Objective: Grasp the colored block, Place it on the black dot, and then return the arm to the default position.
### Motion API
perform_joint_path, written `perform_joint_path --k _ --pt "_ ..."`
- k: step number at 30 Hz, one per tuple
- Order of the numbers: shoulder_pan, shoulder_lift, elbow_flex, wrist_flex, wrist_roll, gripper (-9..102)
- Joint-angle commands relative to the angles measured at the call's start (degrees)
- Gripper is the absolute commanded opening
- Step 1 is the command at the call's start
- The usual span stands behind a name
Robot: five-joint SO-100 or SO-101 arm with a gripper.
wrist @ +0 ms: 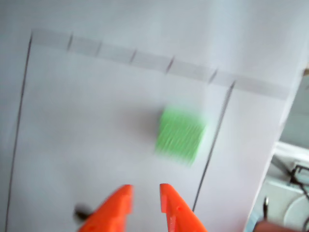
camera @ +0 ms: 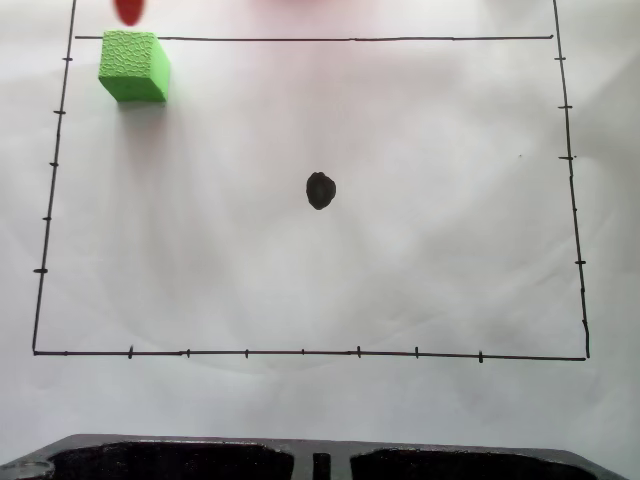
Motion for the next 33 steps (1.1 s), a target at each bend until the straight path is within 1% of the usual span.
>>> perform_joint_path --k 1,3,5,10,13,15,21,33 --pt "3.0 -4.0 -1.3 -2.4 -1.4 11" --pt "4.0 -6.2 -1.3 -3.4 -1.6 12" --pt "4.3 -7.8 -1.1 -3.3 -3.9 20" --pt "6.2 -9.7 0.1 -4.2 -6.5 26" --pt "7.4 -10.3 0.5 -2.5 -7.6 29" --pt "8.5 -10.5 1.3 -2.0 -8.3 31" --pt "10.8 -12.4 5.0 -4.8 -10.4 33" --pt "10.4 -19.9 7.2 -12.7 -7.5 37"
